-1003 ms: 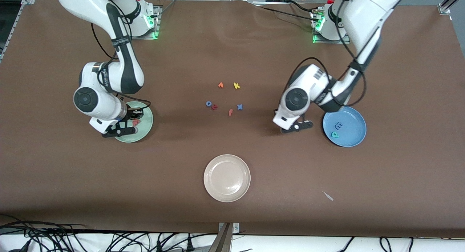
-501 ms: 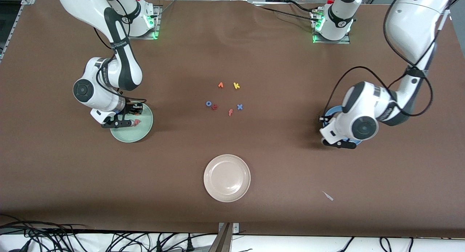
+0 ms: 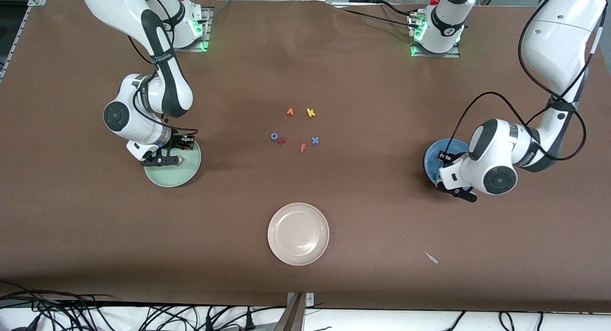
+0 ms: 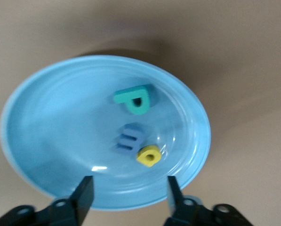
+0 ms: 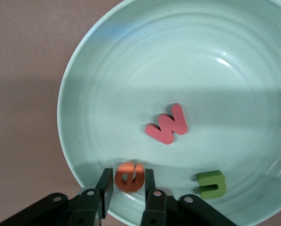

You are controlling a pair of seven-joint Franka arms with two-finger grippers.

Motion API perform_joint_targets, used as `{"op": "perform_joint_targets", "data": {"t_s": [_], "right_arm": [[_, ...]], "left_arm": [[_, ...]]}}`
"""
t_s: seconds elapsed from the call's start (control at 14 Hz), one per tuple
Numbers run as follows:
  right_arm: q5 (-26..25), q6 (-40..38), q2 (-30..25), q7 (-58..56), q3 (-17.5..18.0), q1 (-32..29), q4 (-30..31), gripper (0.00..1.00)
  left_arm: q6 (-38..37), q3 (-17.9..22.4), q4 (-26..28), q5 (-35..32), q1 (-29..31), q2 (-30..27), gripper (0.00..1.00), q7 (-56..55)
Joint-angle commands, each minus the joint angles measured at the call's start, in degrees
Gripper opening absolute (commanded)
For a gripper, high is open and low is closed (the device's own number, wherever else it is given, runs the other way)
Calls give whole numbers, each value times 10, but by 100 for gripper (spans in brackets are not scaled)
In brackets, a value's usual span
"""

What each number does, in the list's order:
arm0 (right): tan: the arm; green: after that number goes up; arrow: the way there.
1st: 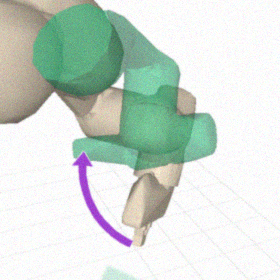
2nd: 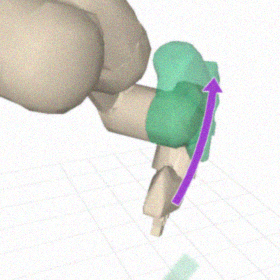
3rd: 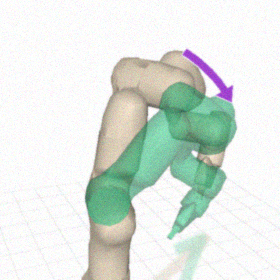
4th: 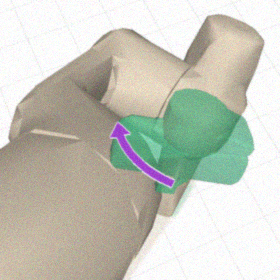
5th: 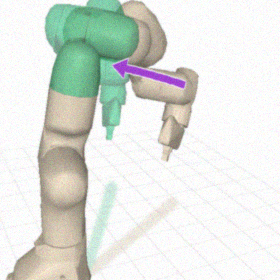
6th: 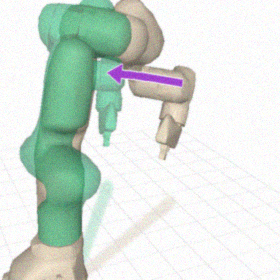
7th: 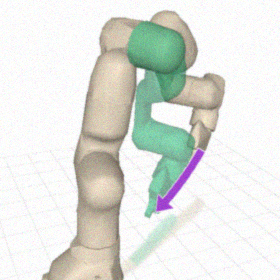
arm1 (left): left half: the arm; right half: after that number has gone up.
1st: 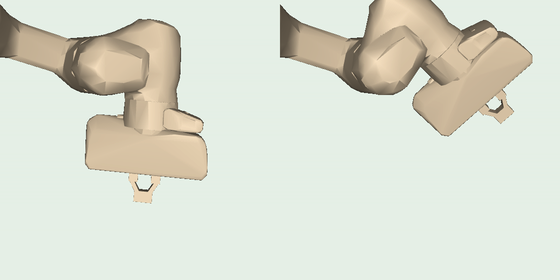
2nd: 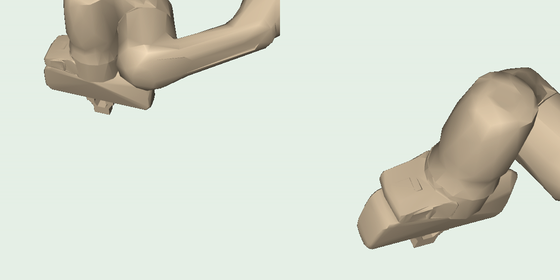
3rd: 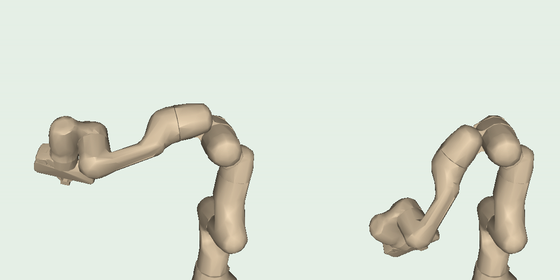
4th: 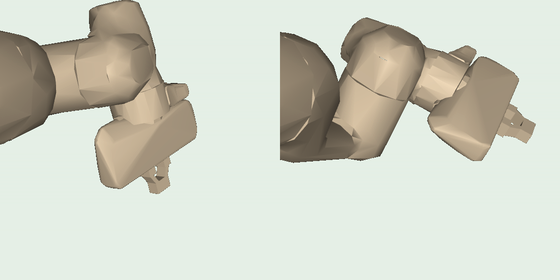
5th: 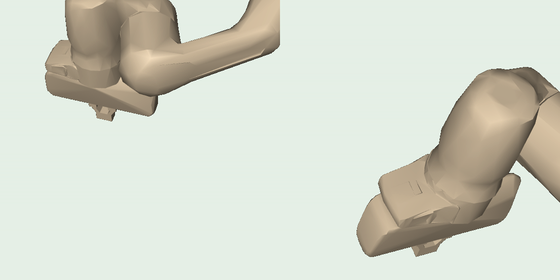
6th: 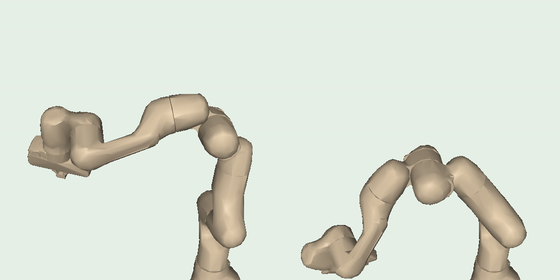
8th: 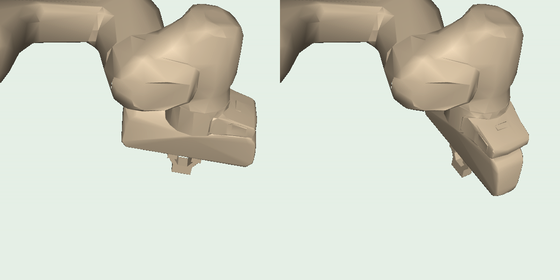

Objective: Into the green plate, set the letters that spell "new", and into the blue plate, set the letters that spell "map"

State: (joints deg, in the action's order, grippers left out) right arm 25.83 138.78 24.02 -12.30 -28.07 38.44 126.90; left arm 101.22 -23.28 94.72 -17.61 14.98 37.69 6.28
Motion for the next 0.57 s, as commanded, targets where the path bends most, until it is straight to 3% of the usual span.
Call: {"op": "perform_joint_targets", "data": {"t_s": [0.0, 0.5], "right_arm": [[12, 11, -24, -8, 1, 2, 21, 71], [12, 4, -40, -4, 3, 4, 11, 75]], "left_arm": [[-77, -5, -70, 6, 3, -2, 100, 16], [-189, -6, -165, 13, 5, -10, 100, -5]]}}
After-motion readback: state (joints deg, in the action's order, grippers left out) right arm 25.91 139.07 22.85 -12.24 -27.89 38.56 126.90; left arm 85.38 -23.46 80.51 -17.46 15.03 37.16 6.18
